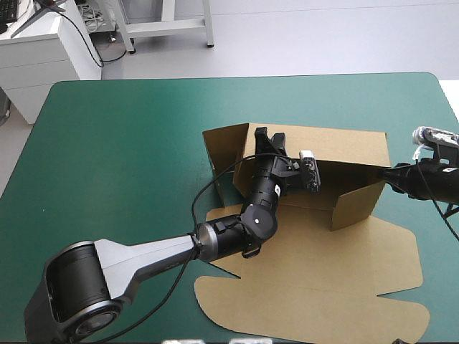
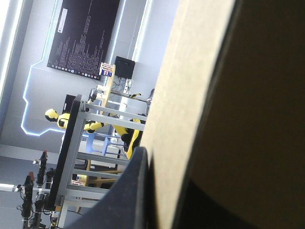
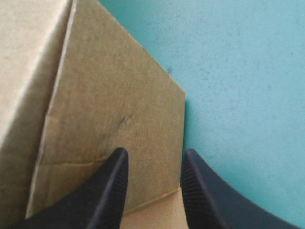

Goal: Fold the box

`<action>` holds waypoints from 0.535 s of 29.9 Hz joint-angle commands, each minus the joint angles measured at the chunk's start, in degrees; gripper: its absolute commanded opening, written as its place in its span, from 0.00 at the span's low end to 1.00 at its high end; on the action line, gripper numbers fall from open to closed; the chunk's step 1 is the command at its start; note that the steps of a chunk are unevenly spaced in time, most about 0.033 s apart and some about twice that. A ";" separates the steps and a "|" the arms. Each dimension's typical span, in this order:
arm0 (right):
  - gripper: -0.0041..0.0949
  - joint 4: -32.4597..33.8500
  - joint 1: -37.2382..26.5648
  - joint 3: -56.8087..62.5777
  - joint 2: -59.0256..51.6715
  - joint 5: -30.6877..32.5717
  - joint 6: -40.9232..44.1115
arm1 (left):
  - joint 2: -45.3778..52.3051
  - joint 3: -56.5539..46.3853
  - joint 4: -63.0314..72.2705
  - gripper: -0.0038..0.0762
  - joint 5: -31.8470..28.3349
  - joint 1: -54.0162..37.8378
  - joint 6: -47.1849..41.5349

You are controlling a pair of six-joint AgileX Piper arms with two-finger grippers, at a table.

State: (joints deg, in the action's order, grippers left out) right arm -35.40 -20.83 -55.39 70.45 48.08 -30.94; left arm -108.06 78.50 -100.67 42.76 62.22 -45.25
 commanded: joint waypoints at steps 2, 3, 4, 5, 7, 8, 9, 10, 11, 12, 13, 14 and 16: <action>0.39 -3.22 -0.15 0.05 -4.35 -0.51 -2.13 | 2.75 0.86 3.10 0.04 0.06 -0.04 -2.12; 0.39 -3.22 -0.15 0.29 -4.95 -0.38 -2.73 | 2.75 0.86 3.19 0.04 -0.52 -0.04 -2.12; 0.39 -3.22 -0.15 0.42 -5.50 -0.26 -3.16 | 2.75 0.86 3.19 0.04 -1.09 -0.04 -2.12; 0.39 -3.22 -0.15 0.56 -5.91 -0.26 -3.59 | 2.75 0.86 3.19 0.04 -1.92 -0.04 -2.12; 0.39 -3.13 -0.15 0.56 -6.37 -0.04 -4.52 | 2.75 0.86 3.19 0.04 -3.16 -0.04 -1.70; 0.39 -2.94 -0.15 0.56 -6.37 -0.06 -5.39 | 2.75 0.86 3.19 0.04 -3.71 -0.04 -0.75; 0.39 -2.50 -0.15 0.56 -6.37 0.26 -6.16 | 2.75 0.86 3.19 0.04 -4.28 -0.04 0.00; 0.39 -2.04 -0.15 0.56 -6.23 0.41 -6.47 | 2.75 0.86 3.19 0.04 -4.69 -0.04 0.71; 0.39 -1.36 -0.15 0.56 -6.23 0.54 -6.72 | 2.75 0.86 3.19 0.04 -4.67 -0.04 1.34; 0.39 -0.54 -0.15 0.56 -6.23 0.68 -6.85 | 2.75 0.86 3.19 0.04 -4.70 -0.04 1.98; 0.39 0.25 -0.15 0.56 -6.23 0.79 -6.98 | 2.65 0.86 3.19 0.04 -4.70 -0.04 2.22; 0.39 0.87 -0.15 0.56 -6.23 0.79 -7.59 | 2.65 0.86 3.19 0.04 -4.70 -0.04 2.22; 0.39 2.71 -0.15 0.56 -6.23 1.08 -7.91 | 2.43 0.86 3.19 0.04 -4.70 -0.04 2.22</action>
State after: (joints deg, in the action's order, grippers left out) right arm -32.55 -20.83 -53.62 65.41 48.93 -37.63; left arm -107.95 78.50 -100.32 40.40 61.88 -41.70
